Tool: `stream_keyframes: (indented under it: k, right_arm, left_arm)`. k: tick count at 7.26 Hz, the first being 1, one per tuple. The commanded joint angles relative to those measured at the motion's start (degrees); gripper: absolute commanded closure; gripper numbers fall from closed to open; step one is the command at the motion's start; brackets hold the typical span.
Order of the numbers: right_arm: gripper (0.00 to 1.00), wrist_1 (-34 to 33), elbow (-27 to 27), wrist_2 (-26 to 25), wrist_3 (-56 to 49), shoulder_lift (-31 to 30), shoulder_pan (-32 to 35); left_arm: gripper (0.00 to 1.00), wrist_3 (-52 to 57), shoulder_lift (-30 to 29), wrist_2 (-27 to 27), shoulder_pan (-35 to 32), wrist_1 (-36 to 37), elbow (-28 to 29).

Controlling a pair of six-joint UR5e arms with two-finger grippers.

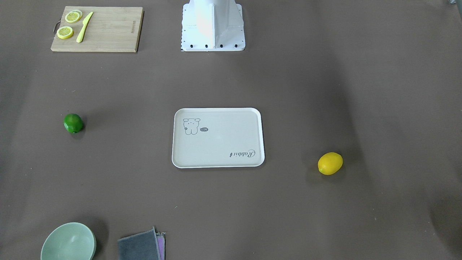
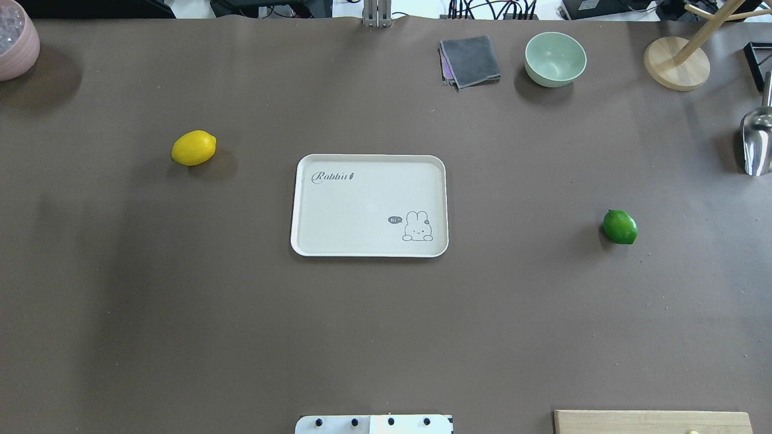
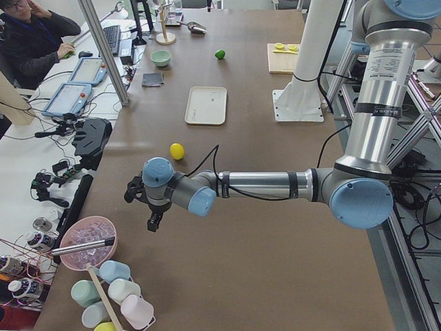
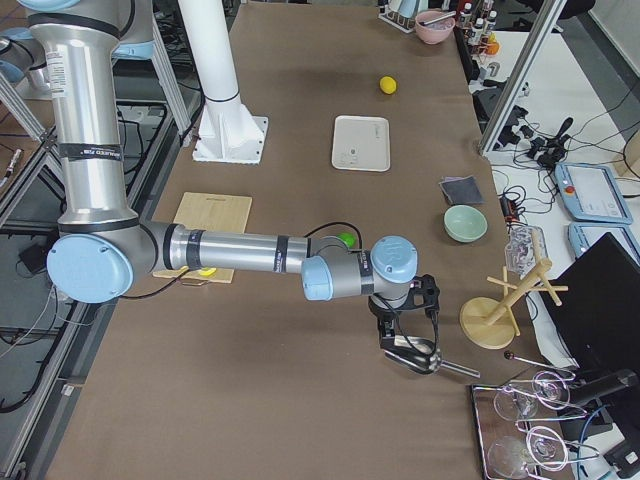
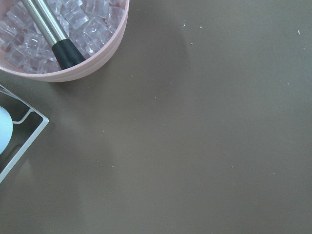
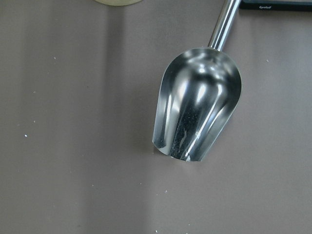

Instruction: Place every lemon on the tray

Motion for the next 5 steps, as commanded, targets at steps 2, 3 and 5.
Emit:
stream_keyframes:
  k: [2, 3, 5]
  right_arm:
    - [0.0, 1.7, 3.23, 0.86, -2.68, -3.25, 0.12]
    - [0.0, 5.19, 4.73, 0.77, -4.17, -5.79, 0.04]
    - [0.0, 8.3, 4.4, 1.03, 2.1, -6.78, -0.66]
  left_arm:
    - [0.02, 0.32, 1.5, 0.02, 0.1, -0.34, -0.7]
    - [0.02, 0.32, 1.68, 0.02, 0.1, -0.52, -0.26]
    - [0.02, -0.38, 2.55, -0.33, 0.1, -0.7, -0.25]
